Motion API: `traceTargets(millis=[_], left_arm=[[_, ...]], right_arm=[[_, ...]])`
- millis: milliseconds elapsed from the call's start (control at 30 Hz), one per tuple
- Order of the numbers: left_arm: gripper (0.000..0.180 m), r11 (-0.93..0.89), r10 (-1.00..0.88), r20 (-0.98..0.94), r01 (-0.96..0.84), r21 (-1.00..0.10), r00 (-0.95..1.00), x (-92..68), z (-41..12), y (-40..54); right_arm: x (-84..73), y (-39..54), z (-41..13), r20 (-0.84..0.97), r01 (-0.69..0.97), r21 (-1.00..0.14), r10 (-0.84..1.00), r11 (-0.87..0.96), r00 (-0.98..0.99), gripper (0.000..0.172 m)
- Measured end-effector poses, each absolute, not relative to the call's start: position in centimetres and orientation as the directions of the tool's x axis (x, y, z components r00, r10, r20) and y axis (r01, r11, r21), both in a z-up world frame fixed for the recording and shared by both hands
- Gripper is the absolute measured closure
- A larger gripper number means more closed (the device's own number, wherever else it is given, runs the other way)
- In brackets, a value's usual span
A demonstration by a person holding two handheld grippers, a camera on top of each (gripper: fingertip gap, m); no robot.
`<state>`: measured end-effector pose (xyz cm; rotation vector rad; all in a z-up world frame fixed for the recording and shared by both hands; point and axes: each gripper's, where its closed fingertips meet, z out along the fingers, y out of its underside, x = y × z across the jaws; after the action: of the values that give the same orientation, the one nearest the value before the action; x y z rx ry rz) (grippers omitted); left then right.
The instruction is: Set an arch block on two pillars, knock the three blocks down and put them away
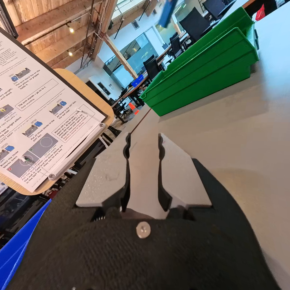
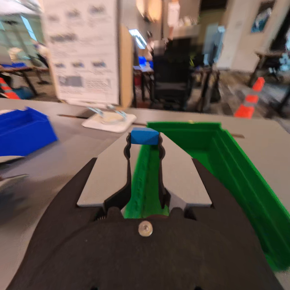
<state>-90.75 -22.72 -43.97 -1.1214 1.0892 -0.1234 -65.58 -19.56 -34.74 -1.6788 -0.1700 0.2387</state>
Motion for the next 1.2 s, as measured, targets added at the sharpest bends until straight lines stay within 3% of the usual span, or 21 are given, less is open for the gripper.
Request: traceTargets(millis=[33,100,167,333,467,633,733,900,1067,1200], left_arm=[[0.147,0.482,-0.575,-0.64,-0.421,-0.768,0.51,-90.7,-44.1,-22.7],[0.147,0.477,-0.579,-0.639,-0.426,-0.769,0.506,-90.7,-44.3,-22.6],[0.147,0.471,-0.581,-0.639,-0.433,-0.769,0.504,-90.7,-44.6,-22.5],[0.148,0.458,-0.582,-0.637,-0.443,-0.771,0.506,-90.8,-44.9,-22.3],[0.148,0.457,-0.58,-0.644,-0.456,-0.764,0.499,-90.8,-45.2,-22.3],[0.149,0.448,-0.581,-0.653,-0.478,-0.755,0.486,-90.7,-45.8,-22.2],[0.149,0.436,-0.586,-0.649,-0.486,-0.758,0.486,-90.7,-46.1,-22.0],[0.149,0.431,-0.579,-0.658,-0.505,-0.748,0.482,-90.8,-46.4,-21.7],[0.149,0.407,-0.598,-0.622,-0.477,-0.779,0.506,-91.1,-45.9,-21.6],[0.149,0.367,-0.623,-0.569,-0.442,-0.818,0.536,-91.5,-45.5,-21.3]], right_arm=[[-64.0,-18.8,-37.0,-0.082,-0.038,-0.976,0.205,-0.212,0.975,0.141],[-62.3,-17.6,-42.3,-0.132,-0.053,-0.906,0.161,-0.42,0.978,0.13],[-60.2,-17.1,-45.6,-0.103,-0.053,-0.856,0.07,-0.515,0.992,0.124],[-58.4,-17.8,-45.5,-0.157,-0.11,-0.856,0.051,-0.505,0.986,0.142],[-58.6,-18.0,-47.3,-0.225,-0.146,-0.817,0.076,-0.558,0.971,0.142],[-63.5,-17.3,-41.7,-0.245,-0.151,-0.938,0.29,-0.311,0.925,0.131],[-66.1,-18.6,-37.2,-0.156,-0.126,-0.987,0.388,-0.103,0.908,0.129],[-71.0,-20.5,-33.9,0.023,-0.013,-0.998,0.487,0.069,0.873,0.127],[-79.2,-21.8,-34.1,0.098,0.042,-0.994,0.661,0.1,0.744,0.123],[-84.0,-20.9,-38.3,0.166,0.219,-0.975,0.719,0.02,0.674,0.118]])
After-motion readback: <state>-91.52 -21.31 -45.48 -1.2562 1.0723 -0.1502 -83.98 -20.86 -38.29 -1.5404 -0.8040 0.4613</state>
